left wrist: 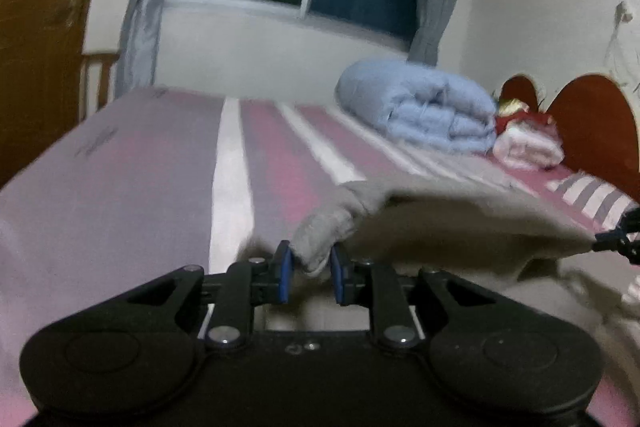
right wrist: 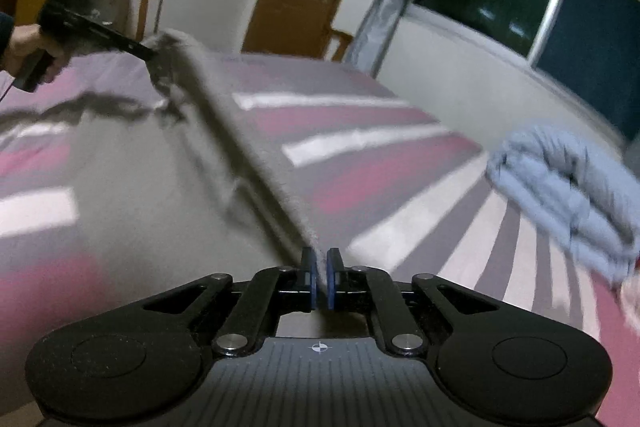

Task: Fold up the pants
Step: 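Lift the waistband with both grippers and fold it over toward the cuffs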

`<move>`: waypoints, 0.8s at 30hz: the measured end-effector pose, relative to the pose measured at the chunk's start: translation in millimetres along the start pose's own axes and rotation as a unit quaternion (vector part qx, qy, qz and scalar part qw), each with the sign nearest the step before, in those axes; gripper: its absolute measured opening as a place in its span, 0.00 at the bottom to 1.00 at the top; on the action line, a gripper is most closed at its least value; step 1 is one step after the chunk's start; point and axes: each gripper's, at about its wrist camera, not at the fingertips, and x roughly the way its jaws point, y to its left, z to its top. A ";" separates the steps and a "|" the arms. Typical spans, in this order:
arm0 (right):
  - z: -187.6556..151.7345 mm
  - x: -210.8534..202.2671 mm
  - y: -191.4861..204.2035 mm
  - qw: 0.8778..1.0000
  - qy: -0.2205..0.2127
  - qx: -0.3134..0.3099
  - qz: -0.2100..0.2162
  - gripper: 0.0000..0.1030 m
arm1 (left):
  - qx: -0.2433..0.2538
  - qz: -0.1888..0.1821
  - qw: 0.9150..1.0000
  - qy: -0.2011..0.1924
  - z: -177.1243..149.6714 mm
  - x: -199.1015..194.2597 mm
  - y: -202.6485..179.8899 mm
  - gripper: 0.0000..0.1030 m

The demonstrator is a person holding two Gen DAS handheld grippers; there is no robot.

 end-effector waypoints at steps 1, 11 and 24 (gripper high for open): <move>-12.8 -0.5 11.3 1.000 0.013 0.008 0.002 0.06 | -0.009 0.008 1.000 0.014 -12.6 -3.7 -0.6 0.10; -69.5 -42.8 45.4 0.972 -0.024 0.225 -0.057 0.64 | -0.152 0.091 0.984 0.033 -46.8 -45.8 -7.2 0.24; -63.0 -21.7 -12.9 0.894 -0.051 0.443 -0.052 0.63 | -0.268 0.060 0.959 0.073 -47.8 -0.3 -1.4 0.24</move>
